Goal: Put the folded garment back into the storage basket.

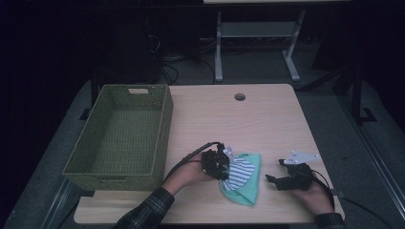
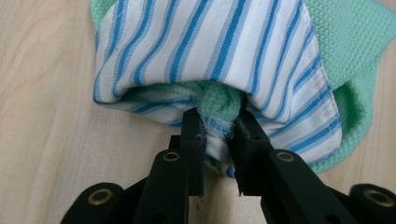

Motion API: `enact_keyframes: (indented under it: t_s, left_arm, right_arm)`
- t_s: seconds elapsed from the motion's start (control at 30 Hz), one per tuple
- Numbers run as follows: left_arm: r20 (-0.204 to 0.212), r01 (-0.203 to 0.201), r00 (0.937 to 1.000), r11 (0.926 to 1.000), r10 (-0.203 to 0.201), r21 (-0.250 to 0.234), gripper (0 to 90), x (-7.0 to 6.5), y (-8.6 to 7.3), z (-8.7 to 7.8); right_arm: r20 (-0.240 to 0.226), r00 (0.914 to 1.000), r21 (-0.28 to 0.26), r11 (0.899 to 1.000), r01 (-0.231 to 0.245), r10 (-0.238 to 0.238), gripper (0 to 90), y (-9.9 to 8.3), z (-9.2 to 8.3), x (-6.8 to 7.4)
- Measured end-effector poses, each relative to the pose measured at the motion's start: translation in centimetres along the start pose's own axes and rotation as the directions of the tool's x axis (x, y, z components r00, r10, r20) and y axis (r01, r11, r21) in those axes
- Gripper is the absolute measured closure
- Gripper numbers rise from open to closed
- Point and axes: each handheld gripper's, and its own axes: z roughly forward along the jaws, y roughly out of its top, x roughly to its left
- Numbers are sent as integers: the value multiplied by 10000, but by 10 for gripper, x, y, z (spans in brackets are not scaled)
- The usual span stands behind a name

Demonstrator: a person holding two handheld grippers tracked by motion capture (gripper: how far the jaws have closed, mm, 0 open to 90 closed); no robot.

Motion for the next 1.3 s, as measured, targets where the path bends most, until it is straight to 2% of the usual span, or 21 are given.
enact_keyframes:
  t_s: [0.13, 0.2, 0.3, 0.37, 0.47, 0.6, 0.8, 0.97, 1.23, 1.3]
  left_arm:
    - [-167, 135, 9998, 9999, -134, 70, 773, 1, 0, -3]
    - [-105, 263, 9996, 9996, -262, 53, 773, 3, -1, -6]
    - [-20, 563, 9984, 9982, -564, -205, 775, 6, -2, -14]
    - [-50, 584, 9983, 9980, -585, -247, 775, 8, -3, -20]
    - [-124, 868, 9961, 9946, -877, -577, 775, 10, -5, -29]
    - [-86, 1014, 9947, 9912, -1025, -850, 776, 13, -7, -40]
    - [-85, 1030, 9945, 9878, -1047, -1171, 776, 14, -6, -59]
    - [-217, 915, 9952, 9870, -951, -1321, 776, 13, -1, -75]
    - [-207, 881, 9955, 9848, -922, -1496, 775, 15, 4, -98]
    - [-209, 949, 9948, 9824, -995, -1610, 775, 16, 5, -105]
  right_arm:
    - [-5, 10000, -5, 10000, 8, -8, 169, 0, 0, 0]
    - [-5, 10000, -4, 10000, 5, -5, 168, 0, 0, 0]
    - [-24, 10000, 8, 10000, 14, -14, 163, 0, 0, 0]
    - [-24, 10000, 28, 10000, 11, -11, 155, 0, 0, 0]
    - [-3, 10000, 69, 10000, -30, 30, 137, 0, 1, 0]
    - [3, 10000, 80, 10000, -29, 29, 135, 0, 1, 0]
    - [2, 10000, 80, 10000, -28, 28, 135, 0, 1, 0]
    - [3, 10000, 76, 10000, -33, 33, 135, 0, 1, 0]
    - [6, 10000, 75, 10000, -25, 25, 135, 0, 1, 0]
    - [7, 10000, 74, 10000, -21, 21, 134, 0, 1, 0]
